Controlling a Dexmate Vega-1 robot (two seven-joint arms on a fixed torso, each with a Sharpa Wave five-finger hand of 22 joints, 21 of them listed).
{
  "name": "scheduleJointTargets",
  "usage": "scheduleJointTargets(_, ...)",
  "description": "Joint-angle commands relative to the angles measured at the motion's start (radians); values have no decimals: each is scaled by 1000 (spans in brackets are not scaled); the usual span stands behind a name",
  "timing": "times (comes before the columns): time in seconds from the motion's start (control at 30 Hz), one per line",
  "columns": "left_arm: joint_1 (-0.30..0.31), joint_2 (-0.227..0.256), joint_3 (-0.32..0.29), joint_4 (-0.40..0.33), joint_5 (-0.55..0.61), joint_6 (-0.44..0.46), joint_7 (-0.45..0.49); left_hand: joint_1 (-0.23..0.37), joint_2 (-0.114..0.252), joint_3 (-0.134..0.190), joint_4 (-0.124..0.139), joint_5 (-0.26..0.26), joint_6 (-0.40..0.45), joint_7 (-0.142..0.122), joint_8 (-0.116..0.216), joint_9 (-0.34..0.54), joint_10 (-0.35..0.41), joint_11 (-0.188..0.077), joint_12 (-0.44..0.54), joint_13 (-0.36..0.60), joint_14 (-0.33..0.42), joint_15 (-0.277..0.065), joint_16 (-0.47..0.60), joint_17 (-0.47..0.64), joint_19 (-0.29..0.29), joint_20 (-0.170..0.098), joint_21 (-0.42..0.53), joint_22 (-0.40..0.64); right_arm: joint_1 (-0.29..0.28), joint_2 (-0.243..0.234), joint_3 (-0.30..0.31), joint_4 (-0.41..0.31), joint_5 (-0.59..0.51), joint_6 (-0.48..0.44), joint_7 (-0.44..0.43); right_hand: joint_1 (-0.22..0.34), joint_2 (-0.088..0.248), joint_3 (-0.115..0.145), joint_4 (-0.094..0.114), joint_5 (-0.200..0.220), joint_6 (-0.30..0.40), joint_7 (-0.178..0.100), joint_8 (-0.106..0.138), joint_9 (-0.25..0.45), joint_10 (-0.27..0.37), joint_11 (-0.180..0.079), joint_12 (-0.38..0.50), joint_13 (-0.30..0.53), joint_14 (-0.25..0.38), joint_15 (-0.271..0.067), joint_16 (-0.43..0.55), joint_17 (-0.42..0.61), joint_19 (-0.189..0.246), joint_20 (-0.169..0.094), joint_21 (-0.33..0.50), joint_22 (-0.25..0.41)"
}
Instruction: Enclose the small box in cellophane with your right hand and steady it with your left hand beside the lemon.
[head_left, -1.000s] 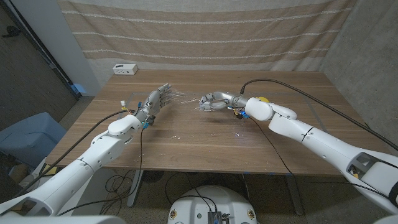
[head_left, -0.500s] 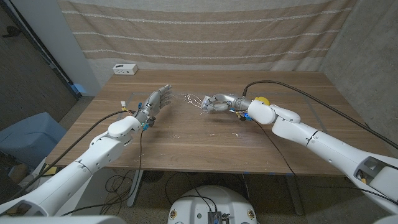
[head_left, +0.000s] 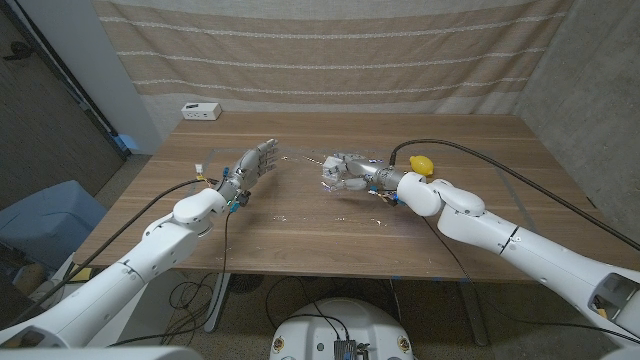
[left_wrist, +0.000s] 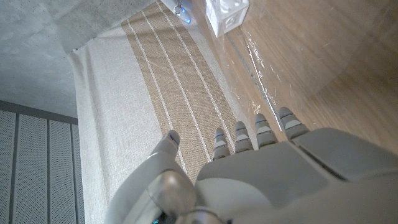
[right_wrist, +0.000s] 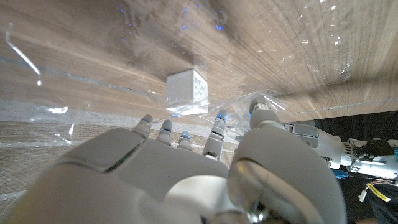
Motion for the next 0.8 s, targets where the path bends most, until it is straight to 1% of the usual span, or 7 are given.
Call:
scheduleJointTargets(0.03,24,8,-12,-6,-9,-31,-16,-2,6,5,-3,2,1,-4,0,3,5,-1,-2,3,1,1,-1,3,5,6,1,5,-18,-6,-56,-127,-181,-194,127,-25,-11,12,-3,0,45,3,15,0,154,-30,108,23,159,-34,121,43,-76,4,19,3)
scheduleJointTargets(0.13,30,14,-15,-11,-4,-40,-18,-2,6,5,-3,2,1,-4,0,3,6,-1,-2,3,2,1,0,3,6,6,1,5,-13,3,-64,-132,-195,-215,160,-28,-20,8,-9,1,51,3,10,-1,241,-39,145,34,205,-40,159,59,-59,4,22,2)
scheduleJointTargets(0.17,32,15,-15,-13,1,-44,-16,-2,6,5,-3,2,2,-4,0,3,6,-2,-1,3,2,1,0,3,6,6,1,5,-11,5,-66,-131,-198,-217,167,-28,-25,7,-12,2,58,3,10,-1,280,-25,159,37,216,-41,170,63,-45,3,26,2)
scheduleJointTargets(0.27,35,37,-14,-29,34,-45,-8,2,6,7,-6,2,3,-6,1,3,10,-7,0,3,10,-8,2,2,7,6,1,4,-6,10,-58,-123,-169,-205,183,-34,-41,-2,-16,3,74,8,11,-1,314,-23,170,37,240,-51,187,66,-9,0,37,1)
scheduleJointTargets(0.43,56,109,-13,-116,176,9,94,110,-9,45,-113,-3,105,-27,33,3,104,-55,25,2,61,-57,6,0,19,-16,-4,2,2,18,-57,-111,-146,-198,201,-64,-73,-24,-12,4,47,69,-4,1,292,-3,147,28,227,-58,181,53,35,3,46,-1)
scheduleJointTargets(0.57,75,177,-16,-187,281,70,147,152,-7,58,-148,-4,161,-34,46,3,130,-60,30,3,61,-80,4,1,21,-21,-5,4,9,26,-74,-106,-174,-212,202,-83,-82,-31,-8,7,-10,93,-13,3,321,19,148,22,262,-61,184,35,55,3,48,-3)
scheduleJointTargets(0.8,137,327,-33,-367,487,275,236,223,-4,78,-184,-4,184,-72,46,4,130,-69,24,4,53,-89,0,2,41,-21,1,5,20,49,-91,-85,-198,-240,203,-85,-83,-29,-11,10,-33,51,-9,4,321,9,136,17,289,-66,180,14,75,2,49,-4)
